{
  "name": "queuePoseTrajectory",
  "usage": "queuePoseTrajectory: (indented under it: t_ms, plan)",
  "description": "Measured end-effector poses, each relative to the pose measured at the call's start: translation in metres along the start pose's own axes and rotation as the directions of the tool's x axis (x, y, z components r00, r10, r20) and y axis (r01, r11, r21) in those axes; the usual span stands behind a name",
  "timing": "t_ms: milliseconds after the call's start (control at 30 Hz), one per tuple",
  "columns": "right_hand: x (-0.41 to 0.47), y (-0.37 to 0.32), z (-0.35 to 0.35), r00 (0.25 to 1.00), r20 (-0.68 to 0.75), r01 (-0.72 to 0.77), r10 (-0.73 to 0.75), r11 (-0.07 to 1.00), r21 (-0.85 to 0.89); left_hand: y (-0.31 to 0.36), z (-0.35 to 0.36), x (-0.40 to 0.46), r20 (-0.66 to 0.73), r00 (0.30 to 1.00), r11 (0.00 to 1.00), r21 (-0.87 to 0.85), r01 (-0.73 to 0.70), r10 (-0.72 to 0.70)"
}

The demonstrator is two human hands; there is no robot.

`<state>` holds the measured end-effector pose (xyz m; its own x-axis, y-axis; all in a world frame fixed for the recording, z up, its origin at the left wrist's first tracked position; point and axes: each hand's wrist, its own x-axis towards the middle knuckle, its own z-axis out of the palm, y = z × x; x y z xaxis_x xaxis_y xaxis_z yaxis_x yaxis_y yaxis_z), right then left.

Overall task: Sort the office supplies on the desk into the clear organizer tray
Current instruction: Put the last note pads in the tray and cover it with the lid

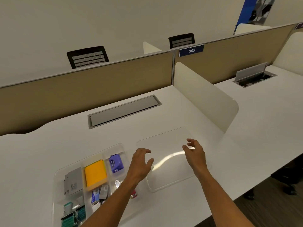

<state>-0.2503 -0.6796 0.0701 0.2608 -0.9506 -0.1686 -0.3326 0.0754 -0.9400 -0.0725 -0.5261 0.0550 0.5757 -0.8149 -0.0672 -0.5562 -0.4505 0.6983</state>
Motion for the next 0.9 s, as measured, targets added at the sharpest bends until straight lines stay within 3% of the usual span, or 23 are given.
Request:
queuePoseTrajectory:
  t_ms: [167,267,433,700,900]
  plan:
    - [0.01,0.018,-0.011,0.996,-0.077,0.034,-0.043,0.993,-0.112,0.004,0.015,-0.003,0.043,0.997,0.998,0.014,0.064,-0.065]
    - [0.017,0.031,-0.016,0.991,-0.117,0.02,-0.058,0.952,-0.305,0.005,0.022,-0.005,0.062,0.991,0.992,-0.032,0.124,-0.122]
    - [0.031,0.044,-0.02,0.998,-0.045,-0.066,0.049,0.833,-0.549,0.006,0.03,-0.004,0.094,0.971,0.967,-0.112,0.229,-0.219]
    - [0.036,0.049,-0.017,0.994,-0.018,-0.094,0.104,0.787,-0.61,0.009,0.031,0.001,0.012,0.952,0.93,-0.212,0.301,-0.305]
    - [0.045,0.041,-0.025,0.981,-0.028,-0.178,0.193,0.826,-0.534,0.007,0.028,0.002,-0.034,0.933,0.89,-0.315,0.329,-0.357]
